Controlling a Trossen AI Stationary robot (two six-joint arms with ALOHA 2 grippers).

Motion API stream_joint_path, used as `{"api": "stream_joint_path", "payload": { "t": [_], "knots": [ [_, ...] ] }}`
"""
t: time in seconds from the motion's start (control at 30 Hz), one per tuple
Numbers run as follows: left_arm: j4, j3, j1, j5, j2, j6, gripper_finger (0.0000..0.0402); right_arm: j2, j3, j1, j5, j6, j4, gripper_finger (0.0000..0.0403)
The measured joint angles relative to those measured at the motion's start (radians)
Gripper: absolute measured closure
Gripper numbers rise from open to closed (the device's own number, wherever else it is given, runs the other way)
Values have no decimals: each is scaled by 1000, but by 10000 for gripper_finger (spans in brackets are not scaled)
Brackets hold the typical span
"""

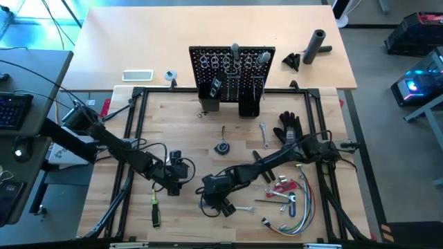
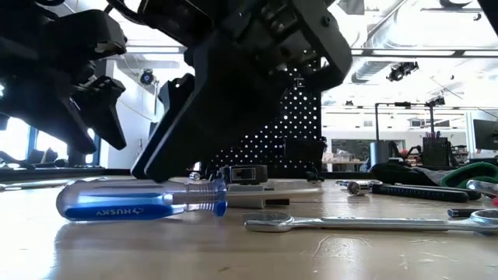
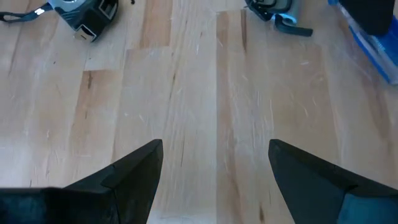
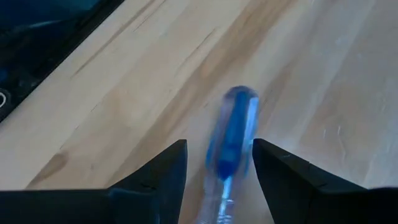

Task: Hang tools onto peg board
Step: Hang the blue screwdriver on the peg board

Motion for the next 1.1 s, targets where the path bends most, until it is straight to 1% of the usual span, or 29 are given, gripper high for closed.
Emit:
{"api": "stream_joint_path", "payload": {
  "t": [0.13,0.27,0.47,0.6,0.73,0.83,1.0,1.1],
  "knots": [
    [5,0,0,-5,0,0,114,0,2,-11,6,-18,-3,222],
    [17,0,0,-9,0,4,114,2,2,-35,28,-20,-43,222],
    [21,0,0,-9,0,12,114,8,1,-47,19,-44,-91,222],
    [21,0,0,-18,0,14,114,19,1,-41,81,-55,-87,222],
    [29,0,0,-27,0,28,114,46,6,-43,88,-40,-78,225],
    [28,0,-1,-61,0,29,114,56,7,-53,62,-25,-73,244],
    [37,0,0,-80,1,38,114,55,6,-60,54,-18,-71,319],
    [42,0,-1,-83,1,49,115,55,5,-65,26,-16,-71,321]
  ]
}}
